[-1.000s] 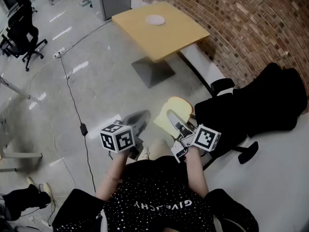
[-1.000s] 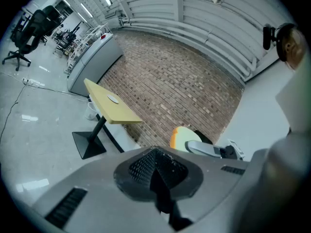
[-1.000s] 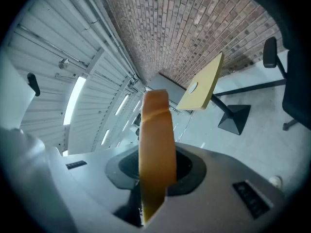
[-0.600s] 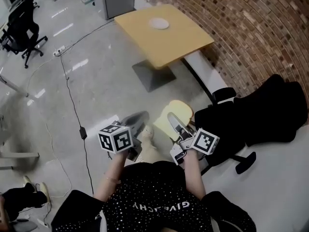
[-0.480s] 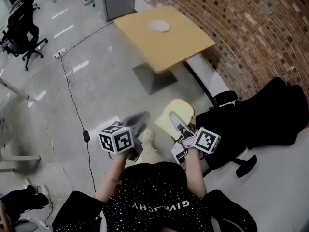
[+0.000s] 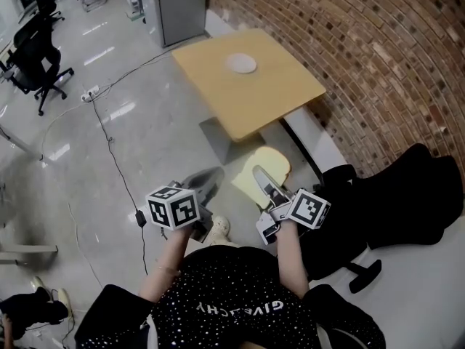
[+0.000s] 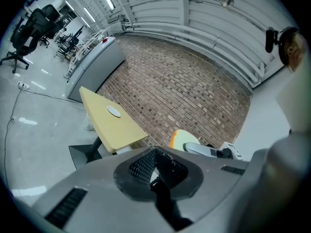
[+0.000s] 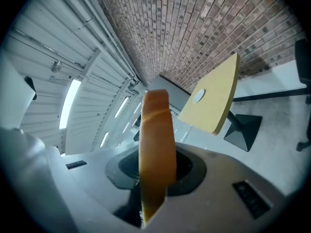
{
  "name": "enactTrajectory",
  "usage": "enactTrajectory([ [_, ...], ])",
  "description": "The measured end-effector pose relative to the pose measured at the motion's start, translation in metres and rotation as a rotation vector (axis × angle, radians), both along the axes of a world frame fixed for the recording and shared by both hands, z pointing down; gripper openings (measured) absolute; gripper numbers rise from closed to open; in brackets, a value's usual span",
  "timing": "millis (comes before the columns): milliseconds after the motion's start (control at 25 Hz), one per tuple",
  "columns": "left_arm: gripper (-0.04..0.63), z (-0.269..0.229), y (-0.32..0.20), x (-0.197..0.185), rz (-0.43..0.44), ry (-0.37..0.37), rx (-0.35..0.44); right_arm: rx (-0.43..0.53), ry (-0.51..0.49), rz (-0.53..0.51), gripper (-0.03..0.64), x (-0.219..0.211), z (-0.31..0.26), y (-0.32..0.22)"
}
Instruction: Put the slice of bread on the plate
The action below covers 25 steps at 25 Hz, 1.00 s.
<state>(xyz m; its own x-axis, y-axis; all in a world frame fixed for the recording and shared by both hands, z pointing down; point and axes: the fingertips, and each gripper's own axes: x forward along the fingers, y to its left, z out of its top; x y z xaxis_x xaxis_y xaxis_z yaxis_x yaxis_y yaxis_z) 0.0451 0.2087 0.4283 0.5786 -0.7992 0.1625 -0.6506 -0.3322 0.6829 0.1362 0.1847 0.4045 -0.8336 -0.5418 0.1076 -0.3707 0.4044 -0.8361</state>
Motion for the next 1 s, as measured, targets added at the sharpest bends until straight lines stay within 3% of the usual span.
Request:
enactTrajectory([
  [600, 0.009, 0.015, -0.085, 0.019, 0.040, -0.009, -0.004, -0.014, 0.029, 0.021, 0.098, 0.011, 0.015, -0.077],
  [1000, 0.009, 0.026, -0.094, -0.002, -0.022, -0.019, -0.040, -0.061, -0.016, -0.010, 0.098, -0.004, 0.027, -0.093],
])
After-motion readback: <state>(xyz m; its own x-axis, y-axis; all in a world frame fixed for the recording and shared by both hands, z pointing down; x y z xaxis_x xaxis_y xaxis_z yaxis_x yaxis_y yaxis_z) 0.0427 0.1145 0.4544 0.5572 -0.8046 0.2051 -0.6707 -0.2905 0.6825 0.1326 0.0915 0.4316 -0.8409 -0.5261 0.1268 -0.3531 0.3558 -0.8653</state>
